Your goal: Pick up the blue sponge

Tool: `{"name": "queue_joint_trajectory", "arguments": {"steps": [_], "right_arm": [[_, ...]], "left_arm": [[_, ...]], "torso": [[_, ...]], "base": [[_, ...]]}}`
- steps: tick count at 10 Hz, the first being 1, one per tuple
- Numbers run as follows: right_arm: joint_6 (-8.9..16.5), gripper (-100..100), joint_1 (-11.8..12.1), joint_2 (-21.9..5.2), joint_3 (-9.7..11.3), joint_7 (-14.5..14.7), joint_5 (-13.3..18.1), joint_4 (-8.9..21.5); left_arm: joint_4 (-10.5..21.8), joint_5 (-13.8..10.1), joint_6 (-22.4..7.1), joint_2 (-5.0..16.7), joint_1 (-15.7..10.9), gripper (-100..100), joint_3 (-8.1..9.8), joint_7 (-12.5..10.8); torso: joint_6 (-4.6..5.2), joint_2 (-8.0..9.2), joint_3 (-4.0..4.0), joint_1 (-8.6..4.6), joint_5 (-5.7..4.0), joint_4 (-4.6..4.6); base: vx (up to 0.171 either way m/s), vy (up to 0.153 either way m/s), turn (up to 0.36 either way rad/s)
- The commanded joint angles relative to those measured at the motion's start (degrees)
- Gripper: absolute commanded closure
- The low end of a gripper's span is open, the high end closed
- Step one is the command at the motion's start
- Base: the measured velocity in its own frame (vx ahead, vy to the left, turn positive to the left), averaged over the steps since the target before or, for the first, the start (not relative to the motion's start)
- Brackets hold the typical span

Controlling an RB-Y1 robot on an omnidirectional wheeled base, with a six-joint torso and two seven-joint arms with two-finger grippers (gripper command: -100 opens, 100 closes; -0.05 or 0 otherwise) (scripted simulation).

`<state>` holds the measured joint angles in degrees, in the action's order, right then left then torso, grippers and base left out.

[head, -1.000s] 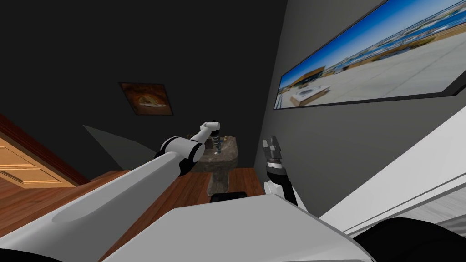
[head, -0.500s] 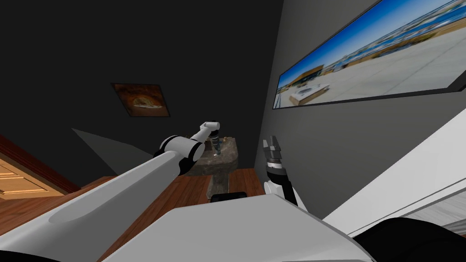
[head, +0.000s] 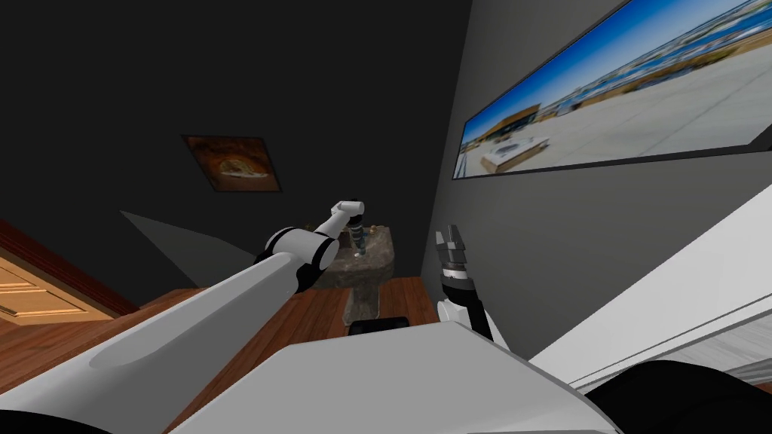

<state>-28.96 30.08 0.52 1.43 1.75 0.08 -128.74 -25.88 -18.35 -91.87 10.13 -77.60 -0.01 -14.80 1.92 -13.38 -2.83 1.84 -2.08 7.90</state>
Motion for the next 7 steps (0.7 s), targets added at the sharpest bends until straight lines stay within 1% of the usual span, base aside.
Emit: {"name": "queue_joint_trajectory", "arguments": {"steps": [1,2,3,5,7], "right_arm": [[0.00,0,0.00,0.00,0.00,0.00,0.00,0.00],[0.00,0,-0.01,0.00,0.00,0.00,0.00,0.00],[0.00,0,0.00,0.00,0.00,0.00,0.00,0.00],[0.00,0,-0.01,0.00,0.00,0.00,0.00,0.00],[0.00,0,-0.01,0.00,0.00,0.00,0.00,0.00]], "left_arm": [[2.47,-0.01,1.65,0.02,-1.45,-100,0.07,0.31],[2.47,-0.01,1.65,0.02,-1.45,-100,0.07,0.31],[1.89,0.18,2.56,-0.04,-1.84,-100,0.00,0.18],[1.60,0.28,3.01,-0.07,-2.03,-100,-0.03,0.11],[1.02,0.46,3.92,-0.13,-2.43,-100,-0.10,-0.02]], "torso": [[0.00,0.00,0.00,0.00,0.00,0.00],[0.01,0.31,0.20,0.06,0.00,0.10],[0.01,0.10,0.11,0.11,0.01,0.07],[0.01,0.24,0.17,0.02,-0.01,0.09],[0.01,0.33,0.22,0.11,0.02,0.11]], "base": [[-0.240,-0.011,0.043],[-0.118,0.000,-0.014],[-0.172,-0.038,0.050],[-0.177,-0.004,0.042],[-0.218,-0.014,0.044]]}}
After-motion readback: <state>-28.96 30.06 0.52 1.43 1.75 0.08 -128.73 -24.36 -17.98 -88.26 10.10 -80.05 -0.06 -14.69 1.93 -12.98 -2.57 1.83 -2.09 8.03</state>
